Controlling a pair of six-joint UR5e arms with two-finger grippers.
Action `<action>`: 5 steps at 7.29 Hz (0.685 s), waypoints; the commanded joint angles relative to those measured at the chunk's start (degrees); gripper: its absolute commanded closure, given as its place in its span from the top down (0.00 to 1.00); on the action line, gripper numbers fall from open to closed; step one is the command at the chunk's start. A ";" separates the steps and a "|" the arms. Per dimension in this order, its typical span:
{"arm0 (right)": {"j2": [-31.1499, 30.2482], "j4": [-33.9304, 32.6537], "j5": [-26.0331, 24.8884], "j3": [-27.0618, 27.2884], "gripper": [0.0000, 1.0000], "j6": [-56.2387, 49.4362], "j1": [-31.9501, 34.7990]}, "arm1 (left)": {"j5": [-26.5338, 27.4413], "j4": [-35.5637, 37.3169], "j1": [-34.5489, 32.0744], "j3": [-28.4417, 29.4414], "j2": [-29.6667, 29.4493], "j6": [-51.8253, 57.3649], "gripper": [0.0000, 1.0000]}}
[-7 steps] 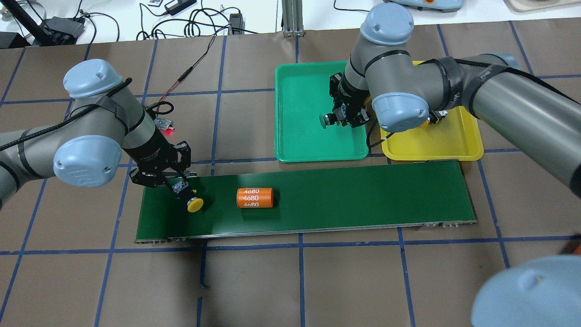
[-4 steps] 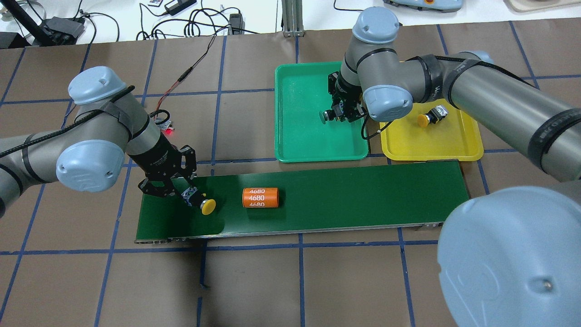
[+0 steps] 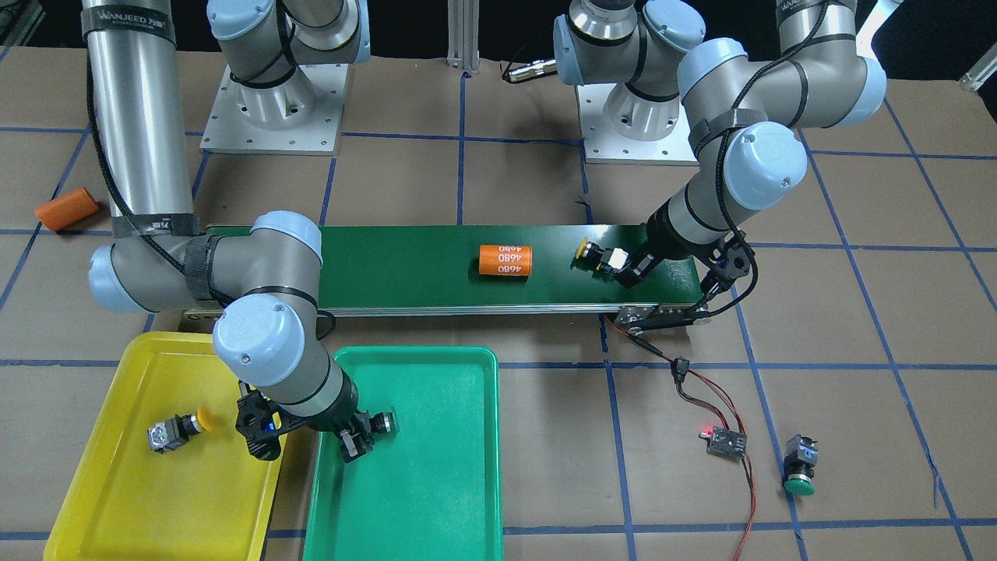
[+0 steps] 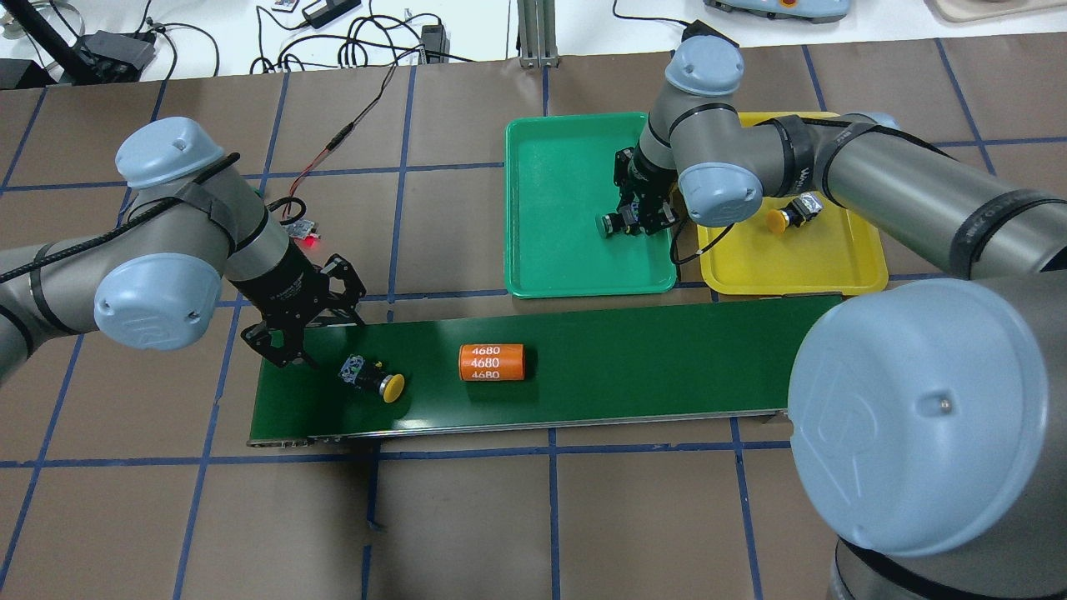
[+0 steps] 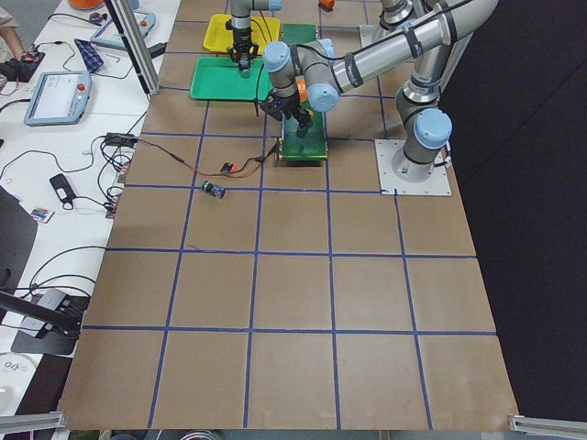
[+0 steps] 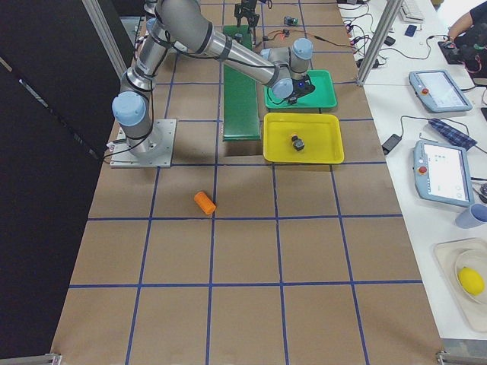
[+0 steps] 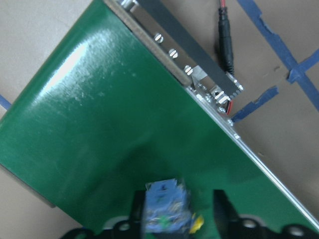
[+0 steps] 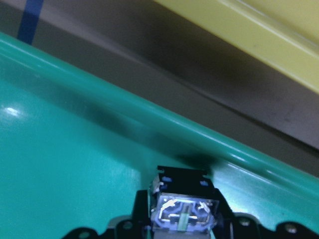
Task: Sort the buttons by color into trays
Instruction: 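Release green button in green tray while left gripper grasps a green button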
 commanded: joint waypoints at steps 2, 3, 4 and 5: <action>-0.34 0.80 -0.86 0.60 0.00 -1.38 -2.54 | 9.54 0.75 7.27 9.39 -3.45 29.35 1.00; -0.42 1.15 -3.66 0.78 0.00 -2.96 -3.07 | 9.74 0.75 9.40 15.70 -7.91 39.24 1.00; -0.51 1.50 -3.94 0.78 0.00 -2.97 -2.99 | 9.91 0.75 9.59 22.81 -13.09 47.78 1.00; -0.60 1.59 -3.69 0.78 0.00 -2.97 -3.08 | 9.65 0.67 10.99 28.71 -18.01 52.56 1.00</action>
